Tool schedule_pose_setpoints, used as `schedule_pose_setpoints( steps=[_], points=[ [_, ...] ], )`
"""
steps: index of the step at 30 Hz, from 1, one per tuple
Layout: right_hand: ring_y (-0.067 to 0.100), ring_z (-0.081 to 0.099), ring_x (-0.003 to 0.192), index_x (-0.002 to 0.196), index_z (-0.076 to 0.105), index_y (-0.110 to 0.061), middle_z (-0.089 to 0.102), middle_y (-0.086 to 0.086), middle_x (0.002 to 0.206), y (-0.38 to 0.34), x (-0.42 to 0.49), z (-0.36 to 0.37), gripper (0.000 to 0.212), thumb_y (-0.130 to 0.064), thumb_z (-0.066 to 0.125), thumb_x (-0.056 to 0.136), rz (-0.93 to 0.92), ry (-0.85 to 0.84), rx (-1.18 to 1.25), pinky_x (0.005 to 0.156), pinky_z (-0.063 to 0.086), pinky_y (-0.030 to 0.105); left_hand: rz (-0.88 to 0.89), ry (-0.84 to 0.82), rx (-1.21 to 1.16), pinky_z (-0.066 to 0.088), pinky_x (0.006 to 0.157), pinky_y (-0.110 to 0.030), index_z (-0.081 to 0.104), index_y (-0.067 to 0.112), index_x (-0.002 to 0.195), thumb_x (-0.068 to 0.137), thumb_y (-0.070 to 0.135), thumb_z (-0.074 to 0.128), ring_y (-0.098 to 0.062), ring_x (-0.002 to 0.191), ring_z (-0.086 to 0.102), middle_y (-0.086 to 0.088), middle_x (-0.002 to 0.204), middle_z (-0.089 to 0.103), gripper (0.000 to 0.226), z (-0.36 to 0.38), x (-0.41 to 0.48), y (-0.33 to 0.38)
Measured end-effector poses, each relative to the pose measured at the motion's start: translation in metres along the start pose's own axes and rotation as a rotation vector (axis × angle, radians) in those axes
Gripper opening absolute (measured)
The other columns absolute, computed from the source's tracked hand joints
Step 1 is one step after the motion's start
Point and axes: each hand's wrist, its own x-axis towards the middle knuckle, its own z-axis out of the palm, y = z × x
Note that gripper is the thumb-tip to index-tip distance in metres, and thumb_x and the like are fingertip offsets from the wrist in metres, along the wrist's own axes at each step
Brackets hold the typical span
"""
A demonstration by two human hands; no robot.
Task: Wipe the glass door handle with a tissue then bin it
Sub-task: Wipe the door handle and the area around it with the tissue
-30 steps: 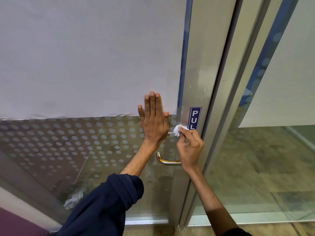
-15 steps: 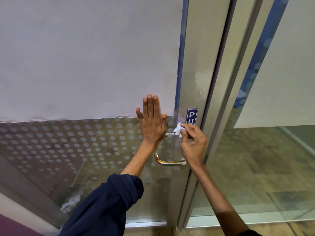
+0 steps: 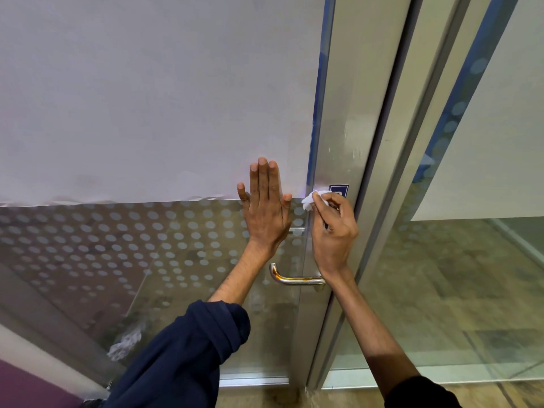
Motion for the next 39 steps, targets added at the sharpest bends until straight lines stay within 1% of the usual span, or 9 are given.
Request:
schedule_pose_setpoints(
  steps=[3, 6, 9, 12, 19, 23, 28, 35, 39],
  points=[
    [0.025, 0.066, 0.098, 0.112, 0.072, -0.004, 0.068, 0.019, 0.106, 0.003, -0.001, 0.001, 0.036, 0.012, 0.070, 0.080, 0.002, -0.035, -0.081, 0.088, 0.058, 0.034, 0.004, 0.005, -0.004, -0.020, 0.124, -0.039, -0.011, 0.018, 0.158, 0.106, 0.041, 0.007, -0.013, 0.155, -0.017, 0.003, 0.167, -0.022, 0.060, 0.001, -0.001, 0.000],
    [0.025, 0.066, 0.084, 0.106, 0.075, -0.005, 0.071, 0.014, 0.091, 0.006, -0.001, 0.002, 0.029, 0.008, 0.073, 0.080, -0.046, -0.031, -0.131, 0.080, 0.053, 0.025, 0.004, 0.006, -0.008, -0.020, 0.124, -0.039, -0.011, 0.018, 0.158, 0.106, 0.041, 0.007, -0.014, 0.156, -0.016, 0.003, 0.167, -0.021, 0.060, 0.002, -0.001, 0.000],
    [0.024, 0.063, 0.074, 0.101, 0.077, -0.007, 0.067, 0.011, 0.080, 0.008, -0.003, 0.004, 0.018, -0.001, 0.073, 0.085, -0.061, -0.019, -0.143, 0.069, 0.052, 0.028, -0.002, 0.011, -0.012, -0.019, 0.125, -0.039, -0.010, 0.018, 0.159, 0.106, 0.041, 0.007, -0.014, 0.156, -0.015, 0.003, 0.167, -0.020, 0.060, 0.003, -0.002, -0.001],
    [0.024, 0.062, 0.072, 0.101, 0.077, -0.007, 0.065, 0.012, 0.078, 0.012, -0.010, 0.006, 0.018, -0.001, 0.073, 0.084, -0.060, -0.025, -0.153, 0.065, 0.051, 0.029, -0.004, 0.004, -0.018, -0.019, 0.125, -0.039, -0.011, 0.019, 0.158, 0.106, 0.041, 0.008, -0.014, 0.156, -0.016, 0.004, 0.167, -0.021, 0.060, 0.003, -0.002, 0.000],
    [0.024, 0.064, 0.075, 0.098, 0.077, -0.008, 0.067, 0.010, 0.080, 0.025, -0.029, 0.005, 0.017, 0.000, 0.074, 0.083, -0.068, -0.062, -0.166, 0.067, 0.055, 0.033, -0.001, -0.007, -0.022, -0.018, 0.125, -0.037, -0.013, 0.020, 0.158, 0.105, 0.040, 0.006, -0.012, 0.155, -0.017, 0.005, 0.166, -0.024, 0.060, -0.001, -0.001, 0.000],
    [0.023, 0.064, 0.073, 0.096, 0.077, -0.009, 0.067, 0.009, 0.079, 0.032, -0.046, 0.000, 0.023, 0.006, 0.074, 0.079, -0.052, -0.155, -0.171, 0.064, 0.056, 0.034, -0.011, -0.016, -0.029, -0.019, 0.125, -0.037, -0.015, 0.020, 0.157, 0.105, 0.041, 0.005, -0.011, 0.155, -0.018, 0.006, 0.165, -0.025, 0.059, -0.002, -0.002, 0.001],
    [0.015, 0.055, 0.061, 0.089, 0.078, -0.013, 0.061, 0.002, 0.072, 0.030, -0.052, -0.006, 0.027, 0.008, 0.076, 0.073, 0.108, -0.292, -0.178, 0.060, 0.044, 0.019, -0.016, -0.034, -0.031, -0.018, 0.125, -0.037, -0.015, 0.020, 0.157, 0.106, 0.041, 0.005, -0.012, 0.155, -0.018, 0.005, 0.165, -0.025, 0.059, -0.003, -0.001, 0.001],
    [0.025, 0.066, 0.070, 0.082, 0.078, -0.005, 0.070, 0.007, 0.077, 0.021, -0.039, -0.020, 0.033, 0.020, 0.067, 0.064, 0.030, -0.356, -0.170, 0.064, 0.056, 0.031, -0.023, -0.058, -0.019, -0.019, 0.125, -0.037, -0.013, 0.020, 0.158, 0.106, 0.041, 0.006, -0.013, 0.155, -0.017, 0.005, 0.166, -0.023, 0.059, -0.007, -0.003, 0.001],
    [0.026, 0.067, 0.079, 0.087, 0.077, -0.003, 0.071, 0.008, 0.082, 0.022, -0.008, -0.028, 0.028, 0.013, 0.060, 0.070, -0.013, -0.297, -0.171, 0.073, 0.056, 0.034, -0.018, -0.053, -0.006, -0.020, 0.124, -0.038, -0.012, 0.019, 0.158, 0.106, 0.041, 0.006, -0.013, 0.155, -0.017, 0.005, 0.166, -0.023, 0.060, -0.006, 0.001, 0.002]
  ],
)
